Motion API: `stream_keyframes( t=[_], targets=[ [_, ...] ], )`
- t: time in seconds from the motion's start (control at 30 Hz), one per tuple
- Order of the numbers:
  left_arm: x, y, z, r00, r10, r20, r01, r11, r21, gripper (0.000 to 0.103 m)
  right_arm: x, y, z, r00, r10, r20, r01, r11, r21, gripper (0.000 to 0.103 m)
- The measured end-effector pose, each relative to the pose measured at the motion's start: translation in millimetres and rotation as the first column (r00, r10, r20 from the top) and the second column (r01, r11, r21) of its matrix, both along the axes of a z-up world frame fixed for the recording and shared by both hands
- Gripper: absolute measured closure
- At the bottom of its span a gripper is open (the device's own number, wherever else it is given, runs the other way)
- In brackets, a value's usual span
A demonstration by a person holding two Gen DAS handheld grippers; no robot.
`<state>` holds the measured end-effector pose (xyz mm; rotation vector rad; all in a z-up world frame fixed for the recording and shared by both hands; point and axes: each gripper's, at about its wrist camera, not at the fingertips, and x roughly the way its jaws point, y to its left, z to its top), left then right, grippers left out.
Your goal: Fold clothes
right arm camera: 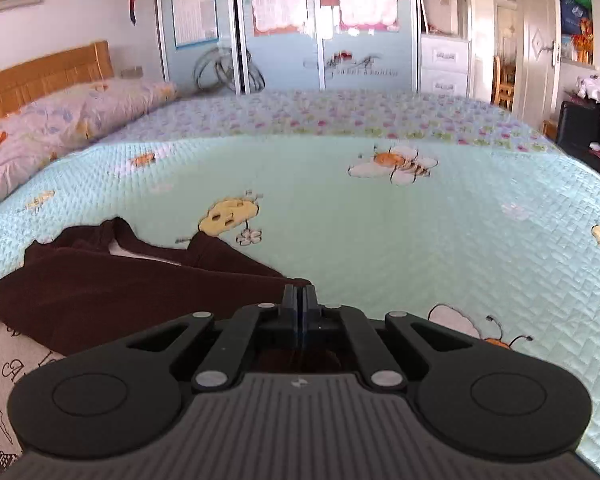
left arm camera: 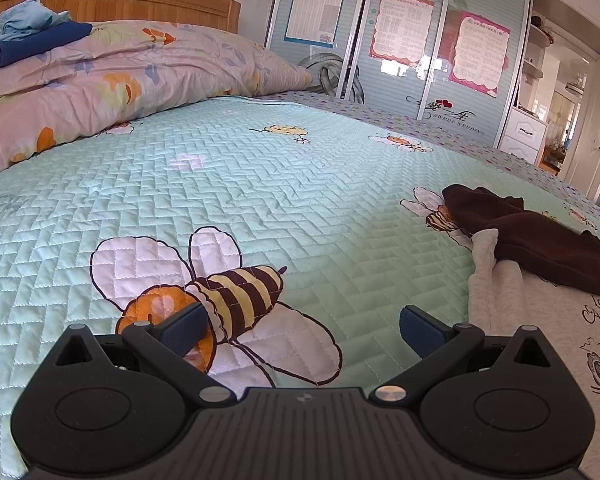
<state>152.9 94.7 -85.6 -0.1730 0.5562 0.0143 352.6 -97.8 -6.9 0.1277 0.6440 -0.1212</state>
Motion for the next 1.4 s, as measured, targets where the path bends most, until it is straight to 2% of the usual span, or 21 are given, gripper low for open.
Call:
stream_keyframes(
  t=[0.1,0.2,0.3,0.33,0.37,0.43,0.5,0.53,0.57,0.7,0.83,0.9,0.97,1.03,1.1,1.2,1.27,1.3,1.33,1.37,1.4],
  targets=[
    [-0.4,-1.8,0.4,1.000,0.000,0.000,0.000,1.000,0.000,0.001,9.9,2.4,-19.2,0.996,-0.042,-0.074,0.041,0.999,-0.007,0.093],
    [-0.2,-1.7,0.2,1.000,0.000,-0.001,0.000,1.000,-0.002,0.001,-4.7,0.8,-15.3,0.993,-0.119,0.025,0.117,0.992,0.054,0.082],
    [0.3,-2.4,0.2,1.000,0.000,-0.002,0.000,1.000,0.002,0.001,-26.3,16.3,-2.0,0.981,-0.135,0.142,0.133,0.991,0.023,0.063],
    [0.3,-2.5,0.3,1.000,0.000,-0.002,0.000,1.000,0.002,0.001,-32.6,22.3,1.1,0.977,-0.123,0.176,0.119,0.992,0.033,0.052],
    [0.2,-2.2,0.3,1.000,0.000,-0.002,0.000,1.000,0.002,0.001,-37.0,26.0,1.7,0.974,-0.107,0.201,0.093,0.993,0.078,0.039],
    [0.0,-2.2,0.5,1.000,0.000,-0.002,0.000,1.000,0.001,0.001,-35.1,22.7,-8.1,0.977,-0.109,0.182,0.073,0.978,0.195,0.030],
    [0.2,-2.4,0.7,1.000,0.000,-0.002,0.000,1.000,0.000,0.001,-28.2,17.3,-22.5,0.985,-0.124,0.118,0.089,0.958,0.272,0.031],
    [0.3,-2.4,0.6,1.000,0.000,-0.002,0.000,1.000,-0.001,0.001,-24.6,14.8,-30.0,0.987,-0.144,0.072,0.121,0.958,0.259,0.036],
    [0.1,-1.8,0.3,1.000,-0.001,-0.002,0.001,1.000,-0.004,0.001,-22.5,12.6,-36.2,0.986,-0.164,0.035,0.151,0.959,0.238,0.047],
    [0.9,-1.6,0.0,1.000,-0.003,-0.003,0.003,1.000,-0.004,0.001,-54.4,28.8,-13.8,0.976,-0.156,0.154,0.115,0.962,0.247,0.047],
    [1.1,-2.6,-0.3,1.000,-0.003,-0.005,0.003,1.000,0.000,0.001,-80.8,69.6,5.1,0.962,-0.065,0.265,-0.030,0.941,0.338,0.046],
    [0.4,-1.4,-0.3,1.000,-0.001,-0.003,0.001,1.000,-0.003,0.001,-74.5,100.5,9.9,0.954,-0.007,0.300,-0.117,0.912,0.393,0.046],
    [-0.6,0.4,-0.3,1.000,0.001,0.000,-0.001,1.000,-0.010,0.001,-50.9,134.2,13.0,0.945,0.057,0.324,-0.200,0.880,0.431,0.046],
    [-0.5,1.7,-0.7,1.000,0.002,0.000,-0.002,1.000,-0.016,0.001,-20.5,168.8,14.9,0.937,0.082,0.338,-0.242,0.851,0.466,0.046],
    [-0.5,2.9,-1.1,1.000,0.002,0.001,-0.002,1.000,-0.023,0.001,17.0,200.7,7.9,0.937,0.061,0.343,-0.244,0.817,0.523,0.046],
    [-0.4,4.5,-1.6,1.000,0.002,0.002,-0.002,0.999,-0.033,0.001,67.8,238.3,-31.5,0.970,0.006,0.243,-0.171,0.727,0.665,0.046],
    [-1.1,6.3,-2.0,1.000,0.001,0.004,-0.001,0.999,-0.044,0.001,88.1,262.2,-67.1,0.994,-0.007,0.109,-0.079,0.647,0.758,0.046],
    [-1.5,7.1,-2.1,1.000,0.000,0.005,0.000,0.999,-0.050,0.001,84.1,276.4,-72.1,0.993,-0.023,0.119,-0.073,0.668,0.740,0.046],
    [-1.7,7.9,-2.3,1.000,0.000,0.006,0.001,0.998,-0.056,0.001,78.0,289.9,-66.4,0.987,-0.009,0.161,-0.105,0.723,0.683,0.038],
    [-1.3,8.5,-2.5,1.000,-0.001,0.006,0.001,0.998,-0.060,0.001,75.5,299.1,-60.1,0.982,0.033,0.185,-0.147,0.750,0.645,0.031],
    [-1.1,8.6,-2.7,1.000,-0.002,0.004,0.002,0.998,-0.062,0.001,72.7,303.2,-55.5,0.977,0.069,0.200,-0.183,0.747,0.639,0.030]
  ],
)
